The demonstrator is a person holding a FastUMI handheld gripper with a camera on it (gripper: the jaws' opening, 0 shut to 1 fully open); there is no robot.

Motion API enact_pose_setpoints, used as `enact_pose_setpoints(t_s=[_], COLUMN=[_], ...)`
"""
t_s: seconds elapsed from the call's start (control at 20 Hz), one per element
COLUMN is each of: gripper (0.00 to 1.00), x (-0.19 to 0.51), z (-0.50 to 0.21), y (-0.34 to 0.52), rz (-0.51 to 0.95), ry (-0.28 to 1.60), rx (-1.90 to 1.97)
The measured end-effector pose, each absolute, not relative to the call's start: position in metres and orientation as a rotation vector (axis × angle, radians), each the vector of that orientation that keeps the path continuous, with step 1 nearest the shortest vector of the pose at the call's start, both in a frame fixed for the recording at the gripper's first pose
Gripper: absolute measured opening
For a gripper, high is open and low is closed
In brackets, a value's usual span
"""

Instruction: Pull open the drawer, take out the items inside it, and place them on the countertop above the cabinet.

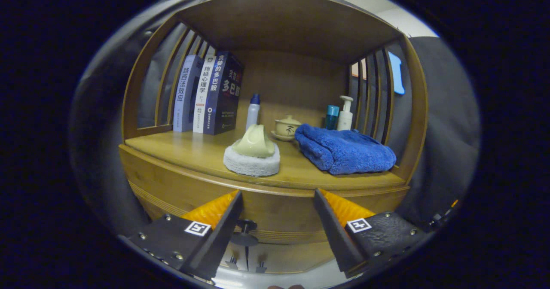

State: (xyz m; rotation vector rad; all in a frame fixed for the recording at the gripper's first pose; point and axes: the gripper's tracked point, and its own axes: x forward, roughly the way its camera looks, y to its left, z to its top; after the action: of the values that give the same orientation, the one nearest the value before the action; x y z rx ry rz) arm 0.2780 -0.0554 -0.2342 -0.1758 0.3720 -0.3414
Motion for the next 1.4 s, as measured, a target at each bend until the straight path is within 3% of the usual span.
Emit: enact_pose_setpoints(t_s=[1.4], gripper=[0.99], x=[0.2761], z=[-0.2344], y=[-0.0573], rz=[-0.333], ry=[0.315], rx=[-0.210])
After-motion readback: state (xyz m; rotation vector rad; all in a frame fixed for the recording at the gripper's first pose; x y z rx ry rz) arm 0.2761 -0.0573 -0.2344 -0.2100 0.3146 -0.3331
